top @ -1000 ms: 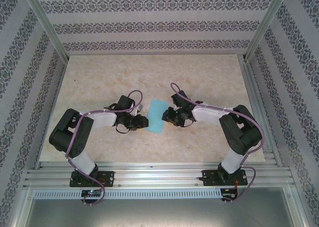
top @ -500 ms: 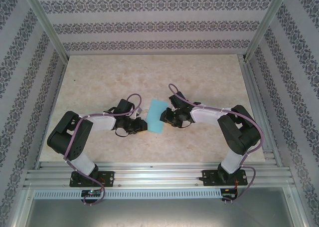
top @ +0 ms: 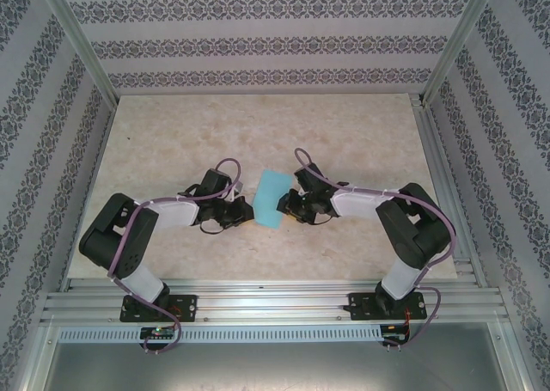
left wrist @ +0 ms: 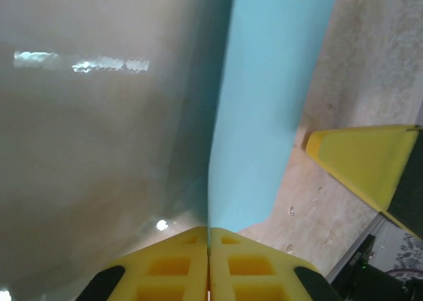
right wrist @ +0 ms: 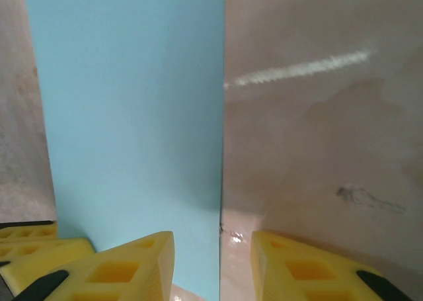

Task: Fold a paper plane with a square sheet of paper (fold left side to right side)
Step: Pick up the square sheet of paper from the center of the table.

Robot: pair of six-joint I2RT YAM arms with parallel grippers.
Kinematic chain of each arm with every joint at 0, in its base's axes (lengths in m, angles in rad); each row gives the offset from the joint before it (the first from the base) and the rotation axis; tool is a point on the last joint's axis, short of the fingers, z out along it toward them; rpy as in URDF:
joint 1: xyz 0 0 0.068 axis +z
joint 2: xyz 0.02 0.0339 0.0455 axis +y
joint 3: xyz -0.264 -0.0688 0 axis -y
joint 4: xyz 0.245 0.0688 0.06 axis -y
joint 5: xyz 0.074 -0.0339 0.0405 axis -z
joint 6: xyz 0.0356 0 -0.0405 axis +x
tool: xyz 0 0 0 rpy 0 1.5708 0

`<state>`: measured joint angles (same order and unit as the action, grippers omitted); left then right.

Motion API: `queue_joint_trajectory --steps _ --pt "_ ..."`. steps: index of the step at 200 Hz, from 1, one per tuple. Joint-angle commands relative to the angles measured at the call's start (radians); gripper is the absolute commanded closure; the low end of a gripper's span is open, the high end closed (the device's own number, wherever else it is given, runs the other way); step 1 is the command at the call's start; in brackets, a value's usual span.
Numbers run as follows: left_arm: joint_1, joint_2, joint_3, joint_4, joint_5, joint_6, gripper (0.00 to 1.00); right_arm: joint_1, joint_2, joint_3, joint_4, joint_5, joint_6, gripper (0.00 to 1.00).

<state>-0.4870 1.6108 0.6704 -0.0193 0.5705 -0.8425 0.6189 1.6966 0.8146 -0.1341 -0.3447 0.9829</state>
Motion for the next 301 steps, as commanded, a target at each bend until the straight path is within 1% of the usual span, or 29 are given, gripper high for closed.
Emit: queue_joint_trajectory --steps 1,16,38,55,84,118,187,249,301 --pt "-0.013 -0.079 -0.036 0.085 -0.040 -0.129 0.97 -0.017 -0.060 -0.063 0.138 -0.044 0.103 0.64" --pt "-0.014 -0.124 -0.055 0.110 -0.063 -0.191 1.00 -0.020 -0.081 -0.096 0.183 -0.050 0.138 0.63" --pt "-0.014 -0.176 -0.077 0.147 -0.086 -0.269 1.00 -0.027 -0.093 -0.141 0.284 -0.078 0.200 0.62" --pt "-0.014 -0.189 -0.081 0.153 -0.086 -0.298 1.00 -0.033 -0.097 -0.173 0.373 -0.096 0.256 0.58" --pt "-0.013 -0.186 -0.087 0.165 -0.079 -0.316 1.00 -0.034 -0.093 -0.181 0.427 -0.116 0.297 0.53" --pt "-0.015 -0.181 -0.092 0.174 -0.078 -0.322 1.00 -0.029 -0.053 -0.179 0.467 -0.138 0.326 0.51" --pt "-0.016 -0.181 -0.096 0.173 -0.073 -0.321 1.00 -0.002 0.036 -0.169 0.547 -0.150 0.374 0.51" --pt "-0.016 -0.176 -0.100 0.175 -0.067 -0.317 1.00 0.015 0.084 -0.147 0.626 -0.169 0.421 0.60" --pt "-0.015 -0.183 -0.091 0.156 -0.069 -0.309 1.00 0.004 0.053 -0.156 0.623 -0.154 0.422 0.74"
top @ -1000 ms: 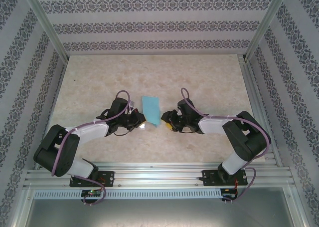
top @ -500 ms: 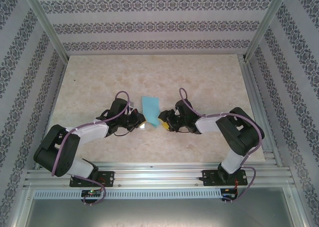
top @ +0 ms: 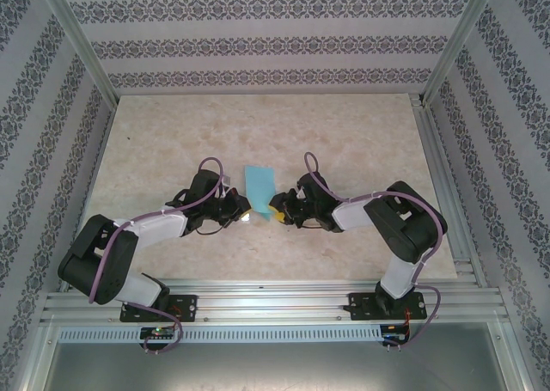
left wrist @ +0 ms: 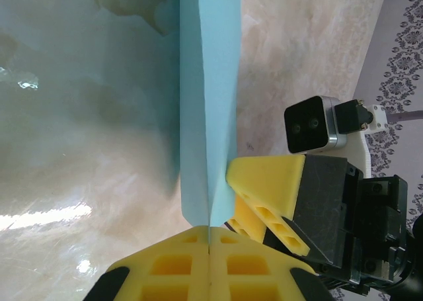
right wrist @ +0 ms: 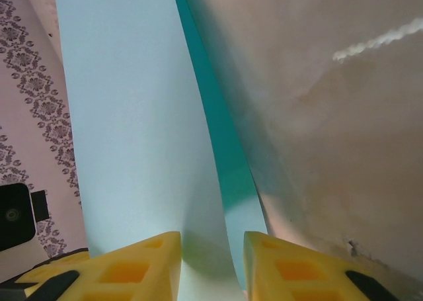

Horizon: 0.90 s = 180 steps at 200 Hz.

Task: Fold a paper plane with a square sheet of paper (fold left side to right side)
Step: Pick up the square sheet of paper from the center of the table.

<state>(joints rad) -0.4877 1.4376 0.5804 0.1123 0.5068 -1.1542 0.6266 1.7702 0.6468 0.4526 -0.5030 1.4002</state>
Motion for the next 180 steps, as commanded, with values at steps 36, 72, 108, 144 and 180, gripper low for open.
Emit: queue_joint_trajectory --steps 36,72,108,144,180 --pt "-0.014 -0.018 0.035 -0.033 -0.004 0.038 1.00 -0.024 -0.084 0.015 -0.032 0.014 -0.032 0.76" --pt "-0.015 -0.019 0.040 -0.044 -0.007 0.043 1.00 -0.039 -0.116 0.007 -0.058 0.017 -0.049 0.70" --pt "-0.015 -0.020 0.037 -0.048 -0.008 0.045 1.00 -0.043 -0.117 0.017 -0.070 0.012 -0.055 0.72" --pt "-0.015 -0.024 0.040 -0.023 0.011 0.051 1.00 -0.035 -0.108 0.027 -0.066 0.005 -0.052 0.94" --pt "-0.027 -0.040 0.111 -0.060 0.024 0.093 1.00 -0.047 -0.171 0.045 -0.119 0.011 -0.077 1.00"
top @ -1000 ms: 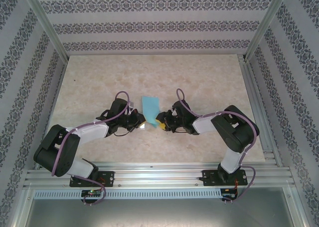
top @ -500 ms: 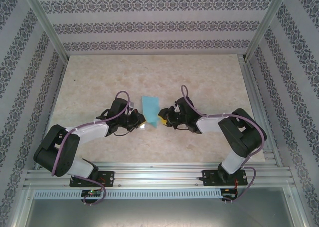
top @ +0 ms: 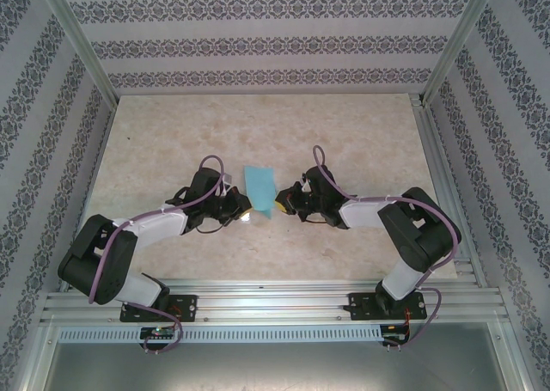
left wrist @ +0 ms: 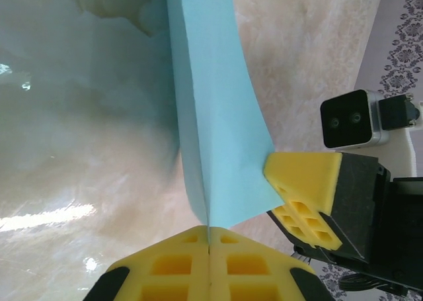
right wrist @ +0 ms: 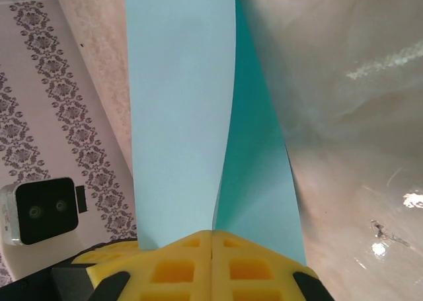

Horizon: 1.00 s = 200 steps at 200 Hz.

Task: Fold a paper plane with a square sheet of paper (fold left side to right side)
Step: Pick up the square sheet of paper from the center of the table, then place a square sheet of paper at the center of the table.

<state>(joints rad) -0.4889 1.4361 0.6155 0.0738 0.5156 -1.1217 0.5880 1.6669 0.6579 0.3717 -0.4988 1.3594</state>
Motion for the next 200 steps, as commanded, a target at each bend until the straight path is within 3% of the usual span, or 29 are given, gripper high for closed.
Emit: queue_joint_trajectory --steps 1,122,200 --pt "-0.026 -0.039 0.079 -0.024 0.015 0.062 1.00 -0.009 -0.070 0.036 -0.041 0.007 -0.039 1.00" --pt "-0.209 0.118 0.432 -0.102 -0.050 0.107 0.99 -0.186 -0.439 0.069 -0.475 0.026 -0.268 1.00" --pt "-0.261 0.174 0.261 0.028 -0.104 0.007 0.96 -0.202 -0.433 0.004 -0.579 0.028 -0.390 1.00"
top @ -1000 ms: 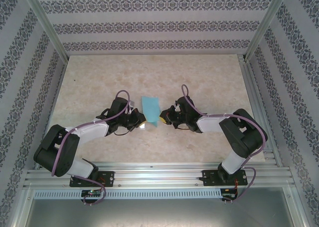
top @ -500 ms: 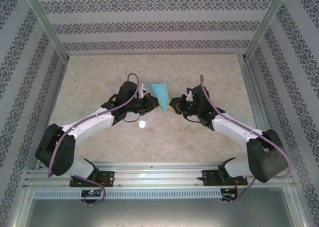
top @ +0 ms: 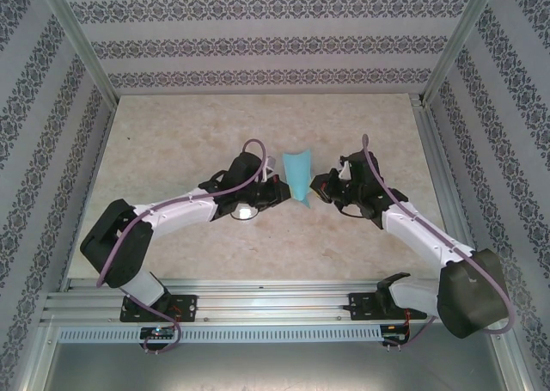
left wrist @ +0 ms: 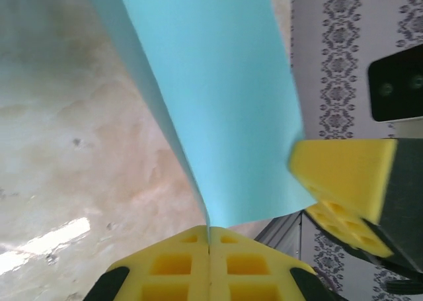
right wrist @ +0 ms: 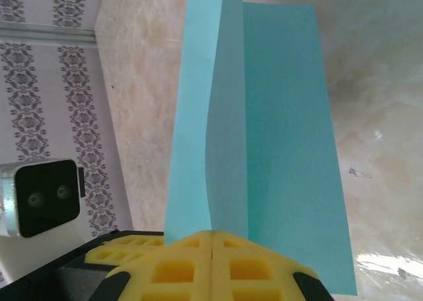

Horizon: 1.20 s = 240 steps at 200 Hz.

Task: Fold a paper plane with a square sheet of paper (fold left side to right side)
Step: Place a square sheet of paper at the center of the table, then fold the triangle a second time at the center of the table.

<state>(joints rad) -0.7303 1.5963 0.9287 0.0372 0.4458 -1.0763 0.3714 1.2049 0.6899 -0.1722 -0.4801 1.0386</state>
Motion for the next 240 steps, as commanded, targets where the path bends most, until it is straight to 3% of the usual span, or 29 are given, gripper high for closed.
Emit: queue_joint_trajectory --steps 1,41,75,107,137,156,173,240 --pt "-0.020 0.014 -0.055 0.067 -0.035 -0.038 0.96 0.016 0.031 -0.029 -0.036 0.008 -0.070 1.00" --pt "-0.032 0.017 -0.153 0.112 -0.031 -0.071 0.88 0.054 0.122 -0.059 0.011 -0.002 -0.086 1.00" --pt "-0.034 -0.062 -0.201 0.023 -0.077 -0.040 0.61 0.073 0.161 -0.054 0.015 -0.003 -0.088 1.00" --pt "-0.033 -0.172 -0.161 -0.196 -0.188 0.166 0.43 0.097 0.190 -0.018 -0.024 -0.002 -0.098 1.00" --pt "-0.078 -0.239 -0.149 -0.216 -0.219 0.477 0.39 0.122 0.208 0.027 -0.080 0.015 -0.102 1.00" --pt "-0.132 -0.246 -0.157 -0.188 -0.215 0.603 0.38 0.132 0.212 0.053 -0.117 0.024 -0.103 1.00" --pt "-0.170 -0.213 -0.163 -0.163 -0.213 0.665 0.37 0.141 0.221 0.074 -0.139 0.023 -0.094 1.00" --pt "-0.273 -0.071 -0.117 -0.111 -0.445 0.772 0.34 0.175 0.253 0.123 -0.185 0.032 -0.058 1.00"
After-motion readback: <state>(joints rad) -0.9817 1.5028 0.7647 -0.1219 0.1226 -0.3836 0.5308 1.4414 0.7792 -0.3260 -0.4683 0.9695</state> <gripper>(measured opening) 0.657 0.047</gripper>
